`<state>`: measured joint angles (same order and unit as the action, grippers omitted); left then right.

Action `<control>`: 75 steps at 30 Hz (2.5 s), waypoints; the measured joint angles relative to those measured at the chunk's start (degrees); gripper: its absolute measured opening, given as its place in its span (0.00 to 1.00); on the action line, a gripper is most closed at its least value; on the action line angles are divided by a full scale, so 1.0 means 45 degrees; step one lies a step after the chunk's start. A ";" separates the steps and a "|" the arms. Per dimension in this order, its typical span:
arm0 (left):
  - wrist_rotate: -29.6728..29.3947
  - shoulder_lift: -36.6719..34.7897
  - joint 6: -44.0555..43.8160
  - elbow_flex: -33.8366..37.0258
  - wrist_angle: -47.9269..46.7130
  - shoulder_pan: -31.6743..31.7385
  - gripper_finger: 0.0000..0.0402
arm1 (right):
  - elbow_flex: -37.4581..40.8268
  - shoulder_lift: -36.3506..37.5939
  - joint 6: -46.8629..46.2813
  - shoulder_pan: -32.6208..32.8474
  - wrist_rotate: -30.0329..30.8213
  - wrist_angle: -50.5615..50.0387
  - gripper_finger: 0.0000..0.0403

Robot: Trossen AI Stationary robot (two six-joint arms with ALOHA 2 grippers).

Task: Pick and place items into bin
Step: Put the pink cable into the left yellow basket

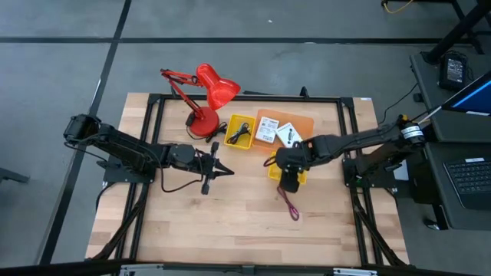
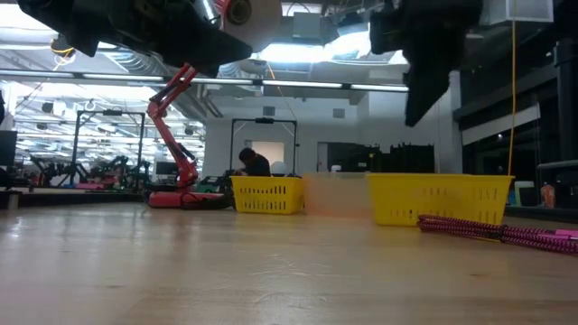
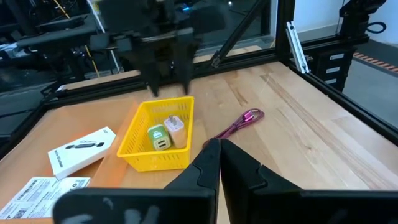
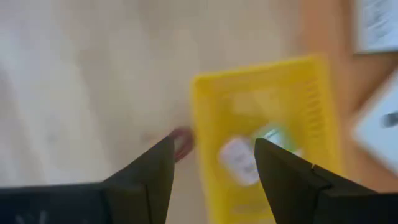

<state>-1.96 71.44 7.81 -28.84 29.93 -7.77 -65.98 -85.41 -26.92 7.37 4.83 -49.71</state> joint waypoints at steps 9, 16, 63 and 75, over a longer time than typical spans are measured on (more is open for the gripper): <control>0.0000 0.0000 0.0417 0.0000 -0.0040 0.0000 0.01 | 0.0287 -0.0014 -0.2726 0.1431 -0.1124 -0.0374 0.50; -0.0002 0.0000 0.0439 0.0000 -0.0062 0.0000 0.01 | 0.0291 -0.0014 -0.3982 0.2431 -0.1029 -0.0243 0.50; 0.0000 0.0000 0.0398 -0.0005 -0.0038 0.0000 0.02 | 0.0301 -0.4572 -0.7608 0.4583 0.0239 0.1038 0.50; 0.0000 0.0000 0.0186 -0.0005 -0.0033 0.0000 0.01 | 0.0243 -0.5177 -0.7479 0.4215 -0.0718 0.1147 0.48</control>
<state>-1.96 71.44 8.65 -28.86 29.78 -7.77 -64.88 -108.71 -60.58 26.33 1.60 -44.56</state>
